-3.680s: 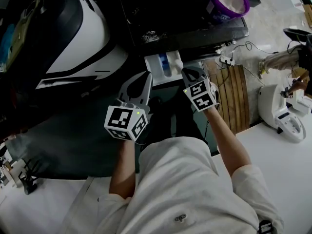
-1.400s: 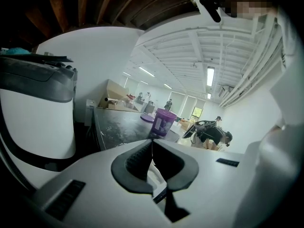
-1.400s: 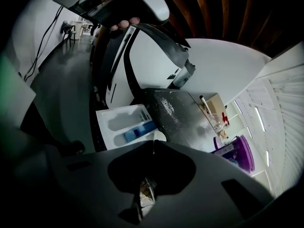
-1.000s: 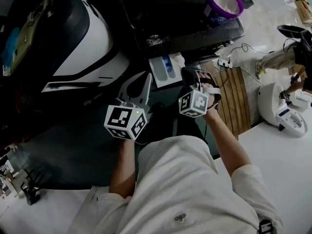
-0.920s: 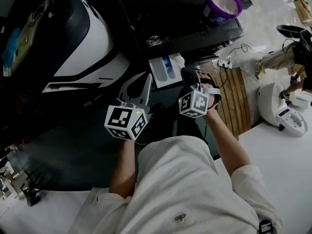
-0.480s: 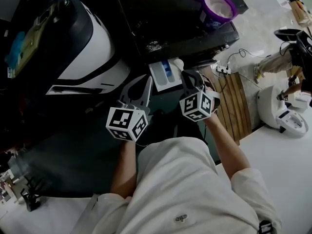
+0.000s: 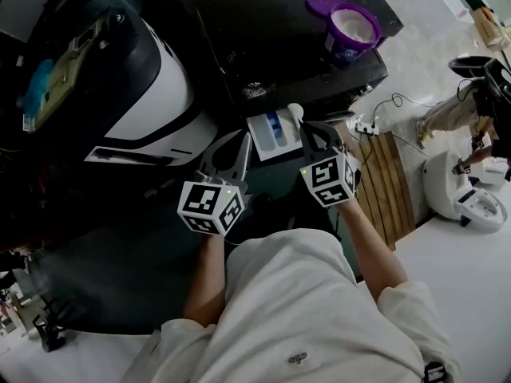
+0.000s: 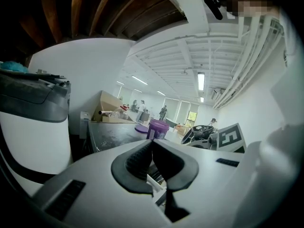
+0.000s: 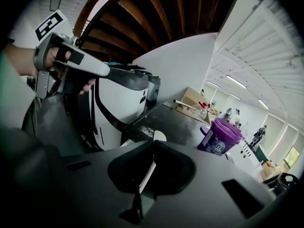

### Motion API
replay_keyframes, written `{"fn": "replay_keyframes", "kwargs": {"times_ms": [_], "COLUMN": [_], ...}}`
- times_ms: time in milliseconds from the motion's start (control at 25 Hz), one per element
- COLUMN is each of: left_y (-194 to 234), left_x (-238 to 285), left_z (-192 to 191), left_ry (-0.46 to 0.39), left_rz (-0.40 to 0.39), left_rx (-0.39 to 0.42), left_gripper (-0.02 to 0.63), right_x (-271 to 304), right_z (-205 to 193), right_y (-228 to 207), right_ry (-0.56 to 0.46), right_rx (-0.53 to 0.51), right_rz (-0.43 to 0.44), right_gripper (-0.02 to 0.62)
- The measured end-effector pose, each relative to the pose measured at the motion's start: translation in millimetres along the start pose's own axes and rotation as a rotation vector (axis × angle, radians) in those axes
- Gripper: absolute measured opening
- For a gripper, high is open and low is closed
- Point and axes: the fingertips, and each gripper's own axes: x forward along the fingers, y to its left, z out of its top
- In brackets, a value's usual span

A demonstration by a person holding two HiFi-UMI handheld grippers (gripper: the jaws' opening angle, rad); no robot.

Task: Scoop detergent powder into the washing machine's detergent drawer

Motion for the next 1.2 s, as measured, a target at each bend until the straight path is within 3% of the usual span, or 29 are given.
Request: {"fn": "replay_keyframes", "kwargs": {"times_ms": [560,1200], "left_y": [-2,-5], "left_x": [7,1], "left_z": [17,25], "left_ry": [-0.038,-0.054], "left_rz": [0.016,0.046], "left_rx": [0.029,0.06], "left_gripper": [0.019,0.02], "right_x": [-27,-53], "right_z": [38,67], "right_y": [-19,-33], "right_ry": [-0.142,-0.259], "right_rx": [0.186,0.283], "right_rz": [0.035,0.051], "right_gripper": [0.012,0.012]}}
